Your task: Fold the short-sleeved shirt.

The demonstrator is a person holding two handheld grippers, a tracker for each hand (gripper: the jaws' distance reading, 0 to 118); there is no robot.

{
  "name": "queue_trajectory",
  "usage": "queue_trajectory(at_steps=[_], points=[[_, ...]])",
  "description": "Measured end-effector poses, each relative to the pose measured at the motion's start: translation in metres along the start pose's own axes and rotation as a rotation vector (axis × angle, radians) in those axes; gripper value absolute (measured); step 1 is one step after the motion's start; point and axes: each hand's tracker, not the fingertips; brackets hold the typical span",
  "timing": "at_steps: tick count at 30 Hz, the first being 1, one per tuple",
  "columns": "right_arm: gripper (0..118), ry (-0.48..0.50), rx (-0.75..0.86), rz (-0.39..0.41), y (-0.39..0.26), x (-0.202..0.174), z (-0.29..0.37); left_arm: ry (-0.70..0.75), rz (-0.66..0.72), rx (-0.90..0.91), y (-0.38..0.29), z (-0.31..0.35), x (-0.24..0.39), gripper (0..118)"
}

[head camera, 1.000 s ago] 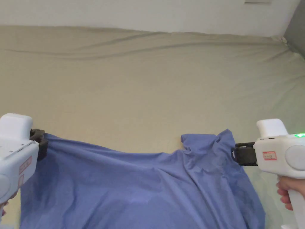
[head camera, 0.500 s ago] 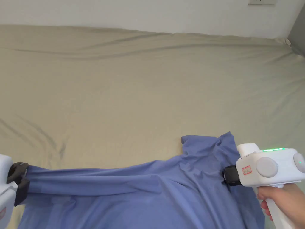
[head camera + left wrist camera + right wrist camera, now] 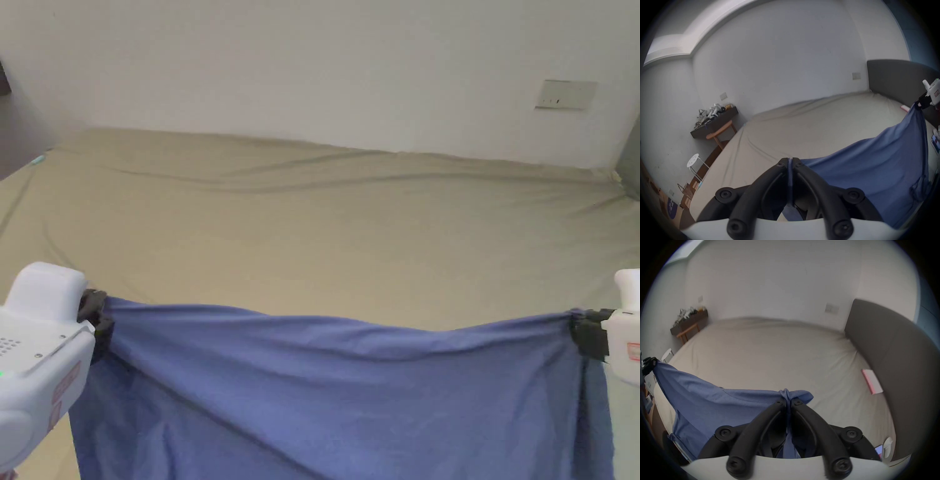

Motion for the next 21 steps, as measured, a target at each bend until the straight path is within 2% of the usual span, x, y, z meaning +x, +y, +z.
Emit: queue_trajectory(at_steps=[6,11,15,21], points=[[6,-0.014,0.248,0.027,0.03,0.003,0.124,0.08,0.033,0.178,0.052,0.064,-0.027,2],[6,-0.093,0.438,0.083,0.051,-0.005,0.207,0.124,0.083,0.316,0.094,0.125,-0.048,2],[6,-0.105,0.528,0.093,0.071,-0.006,0.258,0.16,0.101,0.41,0.125,0.167,-0.061,2],[6,-0.13,0.628,0.092,0.1,-0.005,0.301,0.182,0.124,0.503,0.169,0.202,-0.08,2]])
